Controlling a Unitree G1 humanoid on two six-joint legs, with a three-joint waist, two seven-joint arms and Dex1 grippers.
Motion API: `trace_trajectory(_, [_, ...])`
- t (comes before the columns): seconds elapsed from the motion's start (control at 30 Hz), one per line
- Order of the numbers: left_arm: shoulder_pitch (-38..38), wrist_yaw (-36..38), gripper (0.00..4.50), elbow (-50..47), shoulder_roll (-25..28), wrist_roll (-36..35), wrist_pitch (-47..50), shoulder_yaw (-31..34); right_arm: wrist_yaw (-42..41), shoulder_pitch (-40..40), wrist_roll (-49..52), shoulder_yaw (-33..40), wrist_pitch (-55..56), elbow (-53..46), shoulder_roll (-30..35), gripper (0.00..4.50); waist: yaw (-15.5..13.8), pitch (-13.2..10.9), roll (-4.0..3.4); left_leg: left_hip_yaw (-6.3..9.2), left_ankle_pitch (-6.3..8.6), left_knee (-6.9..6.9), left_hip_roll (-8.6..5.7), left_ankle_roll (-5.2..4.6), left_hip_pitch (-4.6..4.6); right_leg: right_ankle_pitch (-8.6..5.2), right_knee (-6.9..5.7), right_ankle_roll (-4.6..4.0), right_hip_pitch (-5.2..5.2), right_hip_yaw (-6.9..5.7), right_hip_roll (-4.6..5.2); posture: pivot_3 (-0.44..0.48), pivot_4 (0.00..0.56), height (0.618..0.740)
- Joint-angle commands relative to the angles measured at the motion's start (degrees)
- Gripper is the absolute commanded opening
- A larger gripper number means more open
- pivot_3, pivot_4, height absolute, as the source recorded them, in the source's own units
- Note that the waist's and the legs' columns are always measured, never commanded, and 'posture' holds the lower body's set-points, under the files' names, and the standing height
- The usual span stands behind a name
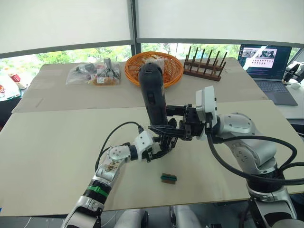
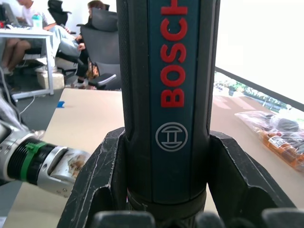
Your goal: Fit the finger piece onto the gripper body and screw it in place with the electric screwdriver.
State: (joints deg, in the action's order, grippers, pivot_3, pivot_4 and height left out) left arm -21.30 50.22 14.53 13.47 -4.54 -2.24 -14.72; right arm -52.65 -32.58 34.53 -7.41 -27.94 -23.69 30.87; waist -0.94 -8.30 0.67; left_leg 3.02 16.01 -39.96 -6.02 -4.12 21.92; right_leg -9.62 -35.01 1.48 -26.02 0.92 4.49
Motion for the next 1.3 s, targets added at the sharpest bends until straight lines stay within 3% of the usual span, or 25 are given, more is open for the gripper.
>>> trace_trajectory(0.03, [-1.22,-0.11,2.31,-1.31,-0.28,-0.81,-0.84,0.36,-0.14,1.49,-2.87,-2.07,-4.38,4.35,2.76,1.93,-0.08,0.0,0.0,0.0,0.06,0.0,0.0,-0.11,-0.04,0.0,0.0,0.0,0.03,0.0,0.0,0.0,0.15,0.74])
trace_trajectory(0.2, [-1.31,-0.19,2.31,-1.15,-0.33,-0.8,-1.06,0.26,2.28,1.15,-1.65,-1.79,-7.05,6.33,1.85,1.93,-0.2,0.02,-0.01,0.0,0.09,0.05,0.01,-0.14,-0.28,0.0,0.04,0.0,0.3,-0.01,0.01,0.0,0.15,0.74])
trace_trajectory(0.3, [-1.3,-0.18,2.31,-1.11,-0.22,-0.83,-1.15,0.33,0.71,1.16,-5.53,-4.24,-4.45,7.5,3.83,1.93,-0.24,0.02,-0.01,0.01,0.1,0.12,0.01,-0.15,-0.52,-0.01,0.11,0.01,0.54,-0.01,0.01,0.0,0.15,0.74])
trace_trajectory(0.63, [-1.27,-0.15,2.31,-1.05,-0.12,-0.88,-1.45,0.19,-0.66,1.82,-4.62,-5.84,-6.89,8.07,6.01,1.93,-0.54,0.22,0.02,0.04,0.21,0.17,0.02,-0.3,-1.09,-0.13,0.26,0.17,1.11,-0.09,0.05,0.0,0.15,0.74])
trace_trajectory(1.3, [-2.99,-0.18,2.31,-2.37,-2.0,-2.2,-0.8,0.5,-5.5,-6.05,-2.44,-2.52,-8.38,10.88,10.68,1.93,-0.64,0.22,0.03,0.04,0.21,0.16,0.02,-0.32,-0.82,-0.14,0.26,0.19,0.95,-0.08,0.11,0.0,0.15,0.74])
